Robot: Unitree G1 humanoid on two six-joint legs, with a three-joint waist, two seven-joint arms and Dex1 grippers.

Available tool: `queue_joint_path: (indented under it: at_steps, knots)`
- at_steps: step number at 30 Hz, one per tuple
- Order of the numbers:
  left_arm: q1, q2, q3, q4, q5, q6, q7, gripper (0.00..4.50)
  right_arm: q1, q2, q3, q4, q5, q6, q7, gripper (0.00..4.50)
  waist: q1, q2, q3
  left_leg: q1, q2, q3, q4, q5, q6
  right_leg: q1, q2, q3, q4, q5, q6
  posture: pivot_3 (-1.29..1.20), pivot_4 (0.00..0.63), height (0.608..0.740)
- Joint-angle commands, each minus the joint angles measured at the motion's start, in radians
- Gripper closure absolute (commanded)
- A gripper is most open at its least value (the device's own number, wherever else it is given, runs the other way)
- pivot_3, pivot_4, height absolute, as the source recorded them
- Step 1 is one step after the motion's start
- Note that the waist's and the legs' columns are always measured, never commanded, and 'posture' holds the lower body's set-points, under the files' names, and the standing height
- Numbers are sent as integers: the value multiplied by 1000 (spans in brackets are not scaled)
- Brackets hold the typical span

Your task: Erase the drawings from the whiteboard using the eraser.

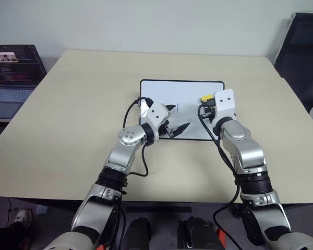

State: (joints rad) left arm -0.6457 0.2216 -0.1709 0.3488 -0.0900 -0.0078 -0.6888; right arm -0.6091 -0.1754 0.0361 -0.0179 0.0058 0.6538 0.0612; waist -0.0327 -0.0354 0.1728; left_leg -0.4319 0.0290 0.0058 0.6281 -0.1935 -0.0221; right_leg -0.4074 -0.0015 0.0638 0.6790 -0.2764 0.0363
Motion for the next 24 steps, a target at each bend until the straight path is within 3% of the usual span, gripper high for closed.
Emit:
queue_joint_path:
  at_steps: [1,24]
  knots:
    - [5,9,13,-63,-6,-1,-1,0,29,-14,10,-31,-31,67,-10,3628,0,0,0,0,0,0,0,0,0,0,0,0,0,0,0,0,150,740]
    - [-6,-7,3,-58,-5,8,-28,0,233,-32,-15,-278,-47,246,-9,3628,1,0,0,1,0,0,1,0,0,2,0,0,0,-2,3,0,150,740]
